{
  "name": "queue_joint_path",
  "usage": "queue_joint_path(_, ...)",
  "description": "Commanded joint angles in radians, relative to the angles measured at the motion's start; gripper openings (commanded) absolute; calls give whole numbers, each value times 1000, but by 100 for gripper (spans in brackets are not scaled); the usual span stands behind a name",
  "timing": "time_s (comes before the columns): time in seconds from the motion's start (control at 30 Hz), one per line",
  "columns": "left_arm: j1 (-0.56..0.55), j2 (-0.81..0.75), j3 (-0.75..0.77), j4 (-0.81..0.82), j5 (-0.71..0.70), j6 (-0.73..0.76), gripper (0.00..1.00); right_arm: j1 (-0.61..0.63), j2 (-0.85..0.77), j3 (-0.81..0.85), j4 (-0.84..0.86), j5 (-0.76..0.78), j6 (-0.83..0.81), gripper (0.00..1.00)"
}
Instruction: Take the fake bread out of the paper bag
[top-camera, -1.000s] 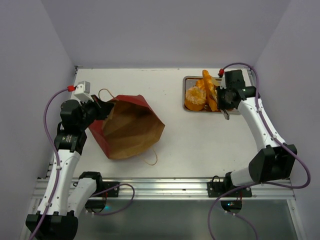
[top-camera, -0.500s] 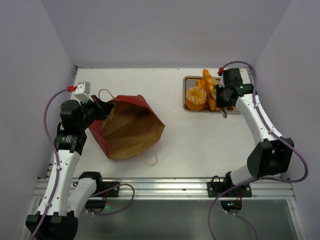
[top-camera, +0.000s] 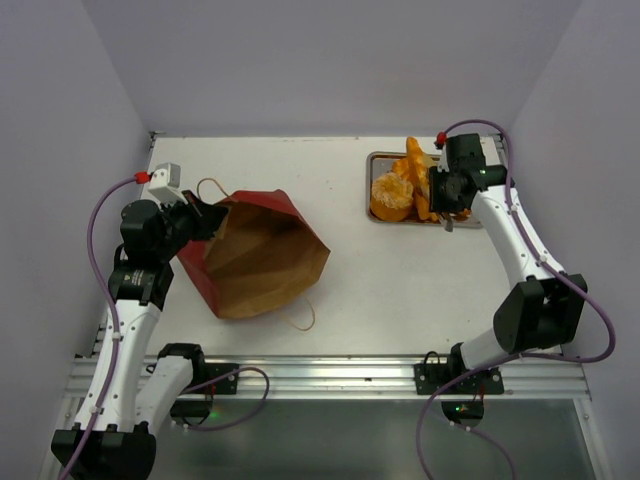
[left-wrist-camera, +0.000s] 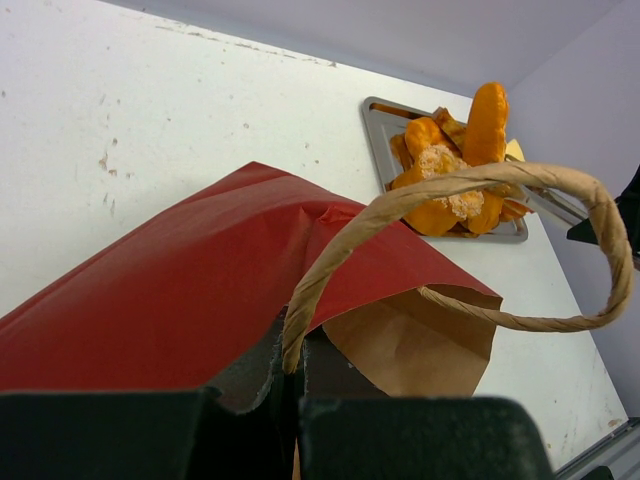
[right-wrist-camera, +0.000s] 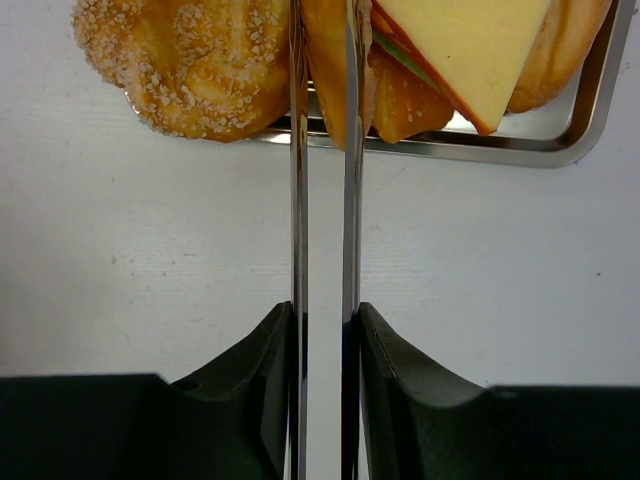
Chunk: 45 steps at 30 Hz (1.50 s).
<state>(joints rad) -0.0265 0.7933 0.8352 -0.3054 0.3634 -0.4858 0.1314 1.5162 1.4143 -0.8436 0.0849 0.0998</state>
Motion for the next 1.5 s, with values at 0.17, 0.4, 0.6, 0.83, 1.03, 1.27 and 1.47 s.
queue_joint_path(0.17, 7, -11, 7, 9, 19, 7, 0, -3, -53, 35, 58, -16, -15, 37)
queue_joint_path(0.4, 7, -12, 13, 2, 20, 9, 0, -3, -85, 32, 60, -24, -28, 41)
queue_joint_path(0.6, 7, -11, 18, 2, 22, 6, 0, -3, -102, 26, 61, -28, -43, 44)
queue_joint_path(0.83, 7, -16, 19, -1, 22, 7, 0, -3, -93, 8, 61, -34, -46, 44)
queue_joint_path(1.03, 8, -12, 22, -4, 22, 7, 0, -3, -96, 8, 60, -40, -48, 45)
queue_joint_path(1.27, 8, -12, 27, -6, 25, 9, 0, -4, -131, 52, 61, -71, -61, 45)
queue_joint_path(1.47, 7, -11, 39, -12, 25, 10, 0, -3, -157, 98, 58, -117, -80, 45)
